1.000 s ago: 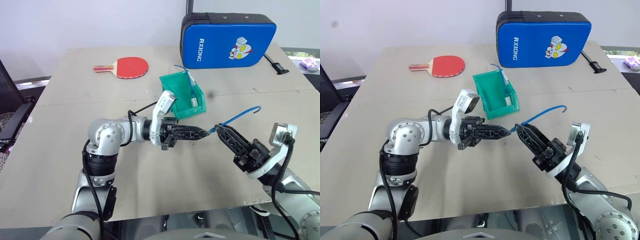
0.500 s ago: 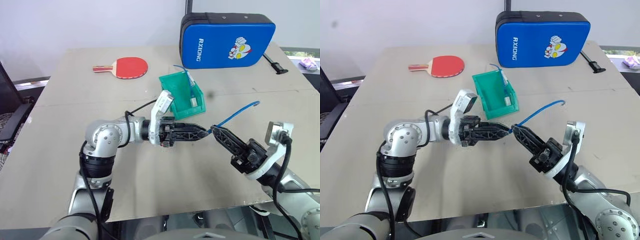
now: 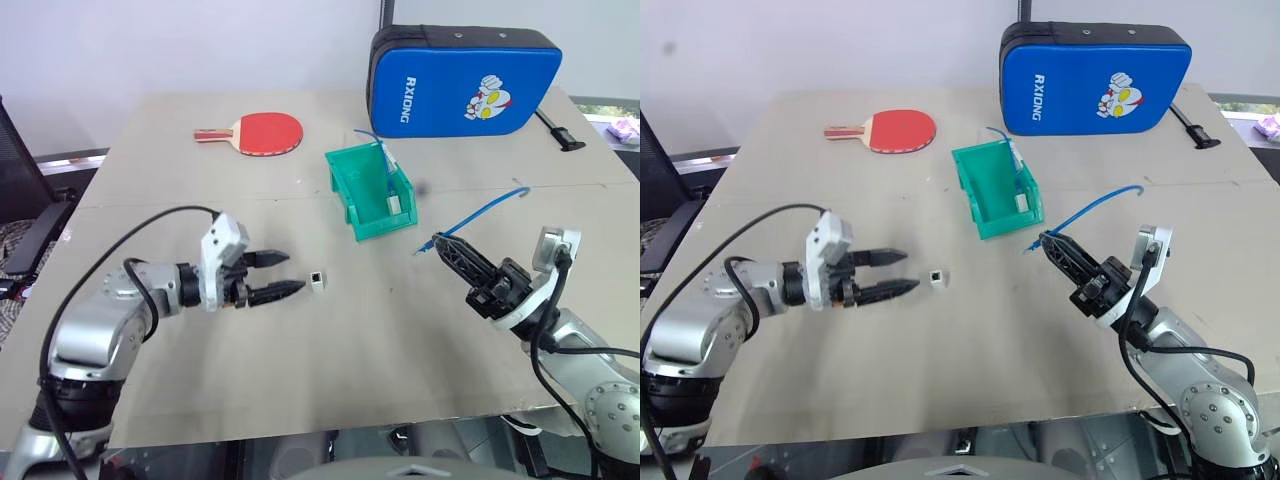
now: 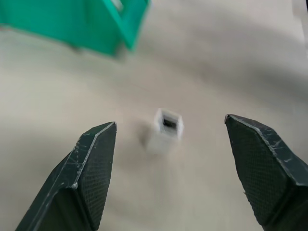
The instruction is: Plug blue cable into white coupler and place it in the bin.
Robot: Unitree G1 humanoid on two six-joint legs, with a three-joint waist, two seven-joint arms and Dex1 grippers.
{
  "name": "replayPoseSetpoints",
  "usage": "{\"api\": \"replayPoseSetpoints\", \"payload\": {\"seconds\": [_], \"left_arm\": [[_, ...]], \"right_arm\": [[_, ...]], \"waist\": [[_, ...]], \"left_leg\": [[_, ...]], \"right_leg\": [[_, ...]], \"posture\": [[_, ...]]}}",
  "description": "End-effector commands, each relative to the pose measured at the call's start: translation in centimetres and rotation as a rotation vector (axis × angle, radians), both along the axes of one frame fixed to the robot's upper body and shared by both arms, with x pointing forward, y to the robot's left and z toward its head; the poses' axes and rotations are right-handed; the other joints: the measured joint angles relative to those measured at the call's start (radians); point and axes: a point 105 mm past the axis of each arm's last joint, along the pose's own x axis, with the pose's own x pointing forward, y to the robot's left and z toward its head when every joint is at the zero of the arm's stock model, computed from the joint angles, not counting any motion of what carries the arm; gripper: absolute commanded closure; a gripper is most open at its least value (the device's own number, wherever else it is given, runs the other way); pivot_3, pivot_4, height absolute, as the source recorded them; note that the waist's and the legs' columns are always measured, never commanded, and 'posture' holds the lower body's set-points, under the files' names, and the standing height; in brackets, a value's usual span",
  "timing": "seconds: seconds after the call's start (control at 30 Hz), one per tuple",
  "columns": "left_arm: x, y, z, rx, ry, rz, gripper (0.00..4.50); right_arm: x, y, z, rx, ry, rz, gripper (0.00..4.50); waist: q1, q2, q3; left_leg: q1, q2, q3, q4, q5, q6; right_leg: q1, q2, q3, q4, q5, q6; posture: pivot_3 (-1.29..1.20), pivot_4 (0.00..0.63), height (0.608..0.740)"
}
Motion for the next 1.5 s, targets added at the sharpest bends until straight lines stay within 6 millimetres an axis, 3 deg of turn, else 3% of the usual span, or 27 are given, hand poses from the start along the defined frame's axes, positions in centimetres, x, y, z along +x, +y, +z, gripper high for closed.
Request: {"api": "replayPoseSetpoints", "payload": {"seconds": [0.03,0.27,0.37,0.53,0.67,0.83,0.93,1.2,1.5], "left_arm": [[-0.1,-0.9,-0.4,0.05,-0.106,-0.055,0.83],[2.2,-2.0,-3.1,0.134,-0.223,-0.073,0.83],[2.8,-2.5,-3.9,0.136,-0.223,-0.118,1.61],[2.9,-3.0,-4.6,0.122,-0.207,-0.194,4.0],[2.6,-4.2,-4.4,0.1,-0.197,-0.271,3.97],[2.8,-9.3,-3.6,0.044,-0.209,-0.42,3.97],[2.8,-10.9,-3.9,0.07,-0.212,-0.492,3.97],[3.5,-11.9,-4.3,0.136,-0.208,-0.565,3.97],[3.5,-12.0,-4.5,0.143,-0.209,-0.574,3.97]], "right_arm": [[-0.1,0.2,0.7,0.0,-0.038,0.025,4.5],[-0.3,0.3,0.8,-0.031,-0.048,0.031,4.5],[-0.6,0.4,0.8,-0.046,-0.052,0.026,4.5],[-0.9,0.5,1.0,-0.072,-0.066,0.017,4.5],[-1.1,1.2,1.2,-0.157,-0.127,0.048,4.5],[0.1,3.6,-0.7,-0.402,-0.261,0.181,4.5],[0.9,4.5,-1.7,-0.496,-0.325,0.242,4.5],[2.9,4.7,-3.9,-0.681,-0.421,0.301,4.5],[2.6,5.0,-5.6,-0.738,-0.426,0.352,4.5]], "waist": [[0.002,0.0,0.0],[0.0,0.0,0.0],[0.0,0.0,0.0],[-0.005,0.0,0.0],[-0.004,0.0,0.0],[0.001,-0.001,-0.001],[-0.005,-0.002,-0.001],[-0.019,-0.002,-0.001],[-0.022,-0.002,-0.001]], "left_leg": [[0.0,0.0,0.0,0.0,0.0,0.0],[0.001,0.001,-0.001,0.0,0.0,0.0],[0.0,0.001,0.0,0.0,0.0,0.0],[0.001,0.001,-0.001,0.0,0.0,0.0],[0.001,0.001,-0.001,0.0,0.0,0.0],[0.0,0.0,0.0,0.003,0.0,0.0],[0.0,-0.001,0.002,0.004,0.0,0.0],[-0.001,-0.001,-0.001,0.002,0.0,0.0],[-0.001,0.0,-0.002,0.003,0.0,0.0]], "right_leg": [[0.0,0.0,0.0,0.0,0.0,0.0],[0.0,0.002,-0.001,0.002,0.001,-0.002],[0.0,0.002,-0.002,0.002,0.001,-0.001],[0.0,0.002,-0.001,0.002,0.004,0.002],[0.0,0.002,-0.001,0.002,0.004,0.002],[0.001,0.002,-0.002,0.002,0.002,0.004],[0.002,0.003,-0.002,0.002,0.003,0.003],[0.001,0.005,-0.004,0.002,0.004,0.002],[0.001,0.004,-0.003,0.003,0.004,0.002]], "posture": [[0.0,0.15,0.74],[0.0,0.15,0.74],[0.0,0.15,0.74],[0.0,0.15,0.74],[0.0,0.15,0.74],[0.0,0.15,0.74],[0.0,0.15,0.74],[0.0,0.15,0.74],[0.0,0.15,0.74]]}}
